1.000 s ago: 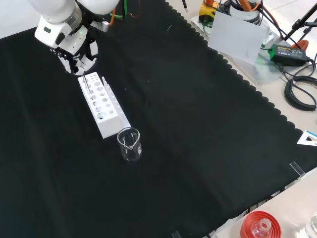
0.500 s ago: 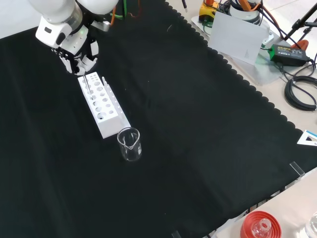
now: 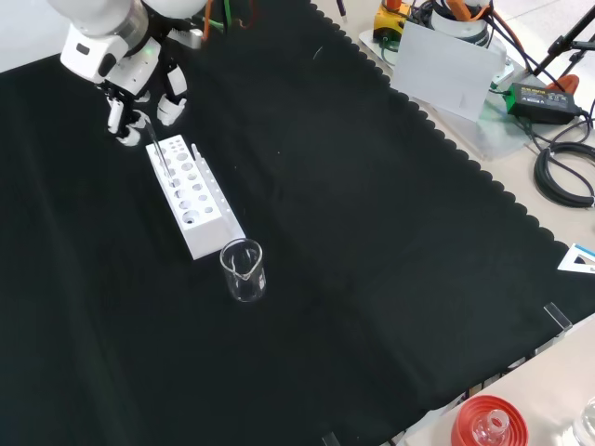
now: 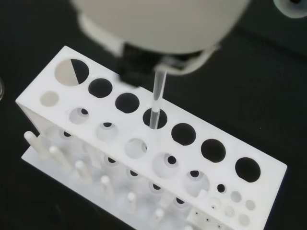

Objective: Put the glass rod back on the white test tube rack.

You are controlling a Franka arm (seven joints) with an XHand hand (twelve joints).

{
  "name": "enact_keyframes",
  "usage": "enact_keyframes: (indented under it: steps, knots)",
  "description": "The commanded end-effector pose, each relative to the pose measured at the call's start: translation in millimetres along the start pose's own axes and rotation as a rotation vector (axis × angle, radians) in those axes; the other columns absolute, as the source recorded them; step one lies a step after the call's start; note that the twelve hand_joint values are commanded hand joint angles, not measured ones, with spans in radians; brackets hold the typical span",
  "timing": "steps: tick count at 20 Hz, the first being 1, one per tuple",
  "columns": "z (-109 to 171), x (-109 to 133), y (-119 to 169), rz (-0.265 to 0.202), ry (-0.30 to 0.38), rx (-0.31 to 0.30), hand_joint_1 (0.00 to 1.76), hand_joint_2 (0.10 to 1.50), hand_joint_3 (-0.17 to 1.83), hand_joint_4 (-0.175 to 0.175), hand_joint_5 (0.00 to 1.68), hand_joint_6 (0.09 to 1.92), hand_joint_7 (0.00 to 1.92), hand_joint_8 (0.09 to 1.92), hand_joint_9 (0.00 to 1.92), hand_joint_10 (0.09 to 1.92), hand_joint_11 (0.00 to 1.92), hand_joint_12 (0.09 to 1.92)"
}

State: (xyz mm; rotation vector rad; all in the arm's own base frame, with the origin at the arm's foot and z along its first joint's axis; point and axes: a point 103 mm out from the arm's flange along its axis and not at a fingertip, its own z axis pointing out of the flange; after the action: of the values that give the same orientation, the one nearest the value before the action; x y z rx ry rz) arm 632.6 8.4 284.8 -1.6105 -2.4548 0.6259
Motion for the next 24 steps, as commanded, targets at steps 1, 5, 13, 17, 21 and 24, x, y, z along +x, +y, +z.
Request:
enact_keyframes:
  steps: [1,5,13,17,21,24]
  knots:
    - [-5,-3,-6,0.024,0.042,0.043,1.04,0.37,0.82,-0.117,0.21,0.70,0.80,0.74,1.65,0.09,1.83,0.39]
    - [-14,-9,-13,0.037,0.043,0.045,0.92,0.39,0.75,-0.074,0.17,0.41,0.63,0.79,1.47,0.09,1.74,0.45]
    - [-31,-25,-30,0.058,0.065,0.018,0.88,0.41,0.70,-0.057,0.21,0.27,0.62,0.78,1.43,0.09,1.68,0.52]
    - [-40,-30,-40,0.067,0.070,0.003,0.88,0.43,0.67,-0.055,0.23,0.25,0.64,0.77,1.44,0.09,1.68,0.54]
    - [-45,-33,-48,0.072,0.068,-0.005,0.88,0.43,0.65,-0.056,0.25,0.25,0.66,0.77,1.45,0.09,1.67,0.54]
    - [-46,-35,-53,0.077,0.070,-0.008,0.89,0.43,0.65,-0.057,0.26,0.25,0.67,0.77,1.46,0.09,1.67,0.54]
